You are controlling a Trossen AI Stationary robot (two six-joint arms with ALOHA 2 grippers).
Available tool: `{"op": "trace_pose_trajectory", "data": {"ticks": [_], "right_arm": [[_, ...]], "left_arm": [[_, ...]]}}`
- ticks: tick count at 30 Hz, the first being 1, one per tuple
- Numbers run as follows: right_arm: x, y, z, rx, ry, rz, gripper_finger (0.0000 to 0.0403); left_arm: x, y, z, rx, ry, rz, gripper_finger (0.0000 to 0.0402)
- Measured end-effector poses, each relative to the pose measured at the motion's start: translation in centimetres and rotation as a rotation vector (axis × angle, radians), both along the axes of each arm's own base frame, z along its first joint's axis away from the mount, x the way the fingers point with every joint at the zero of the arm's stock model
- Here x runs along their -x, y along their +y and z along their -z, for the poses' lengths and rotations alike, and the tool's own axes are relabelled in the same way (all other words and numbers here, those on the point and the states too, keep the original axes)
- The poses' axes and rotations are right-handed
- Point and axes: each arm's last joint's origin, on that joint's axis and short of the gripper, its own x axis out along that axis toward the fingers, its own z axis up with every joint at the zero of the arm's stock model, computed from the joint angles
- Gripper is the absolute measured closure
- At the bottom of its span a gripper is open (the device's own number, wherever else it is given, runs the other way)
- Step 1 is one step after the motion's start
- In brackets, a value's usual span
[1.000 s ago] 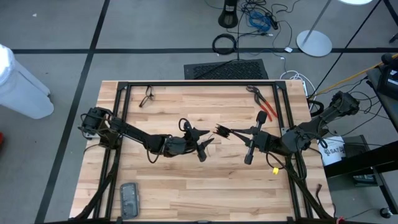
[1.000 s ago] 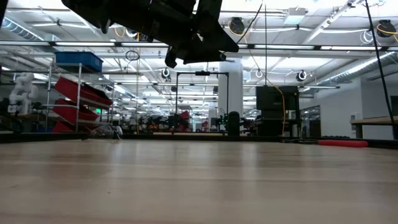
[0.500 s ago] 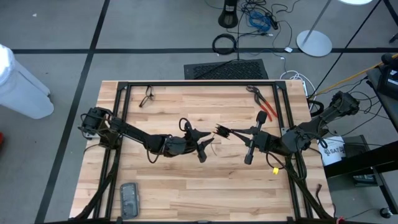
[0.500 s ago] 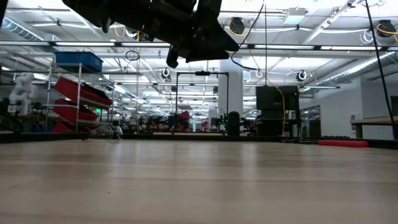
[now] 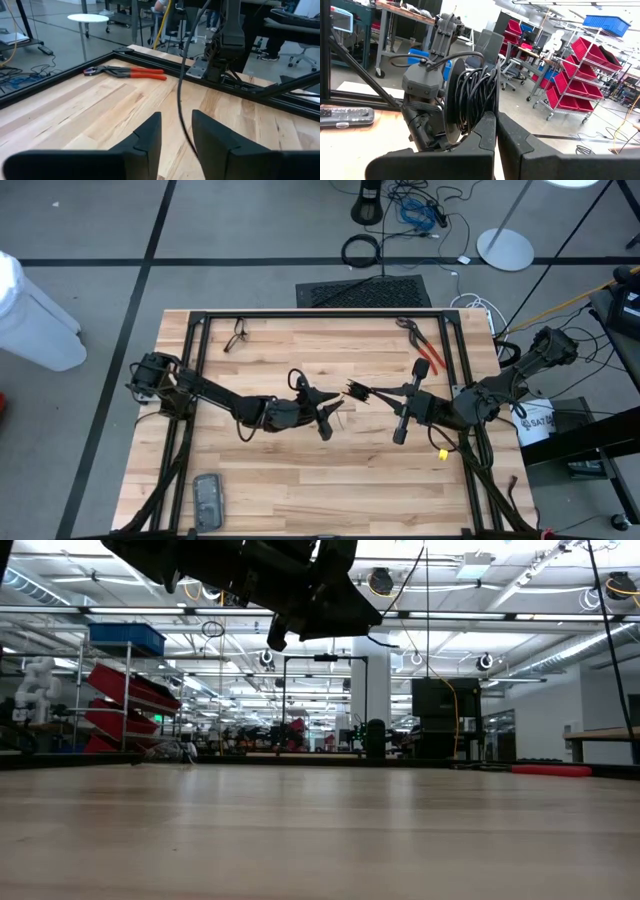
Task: Coil cords
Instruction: Coil the black wire onto the spool
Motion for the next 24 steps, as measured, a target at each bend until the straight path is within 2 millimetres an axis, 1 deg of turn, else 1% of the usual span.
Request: {"op": "trace_pose_trajectory", "data": {"ticks": [6,20,22,24], "right_arm": [[0.0,0.0,0.0,0.0,0.0,0.0,0.0403],[0.0,0.0,0.0,0.0,0.0,0.0,0.0403],[0.0,0.0,0.0,0.0,0.0,0.0,0.0403],[0.0,0.0,0.0,0.0,0.0,0.0,0.0403]], "left_arm": [[-0.08,0.01,0.11,0.004,0.003,0.015,0.0325],[-0.1,0.07,0.17,0.028,0.0,0.021,0.0332],[-0.08,0.09,0.33,0.025,0.015,0.019,0.0339],[-0.07,0.14,0.42,0.023,0.023,0.016,0.036]]}}
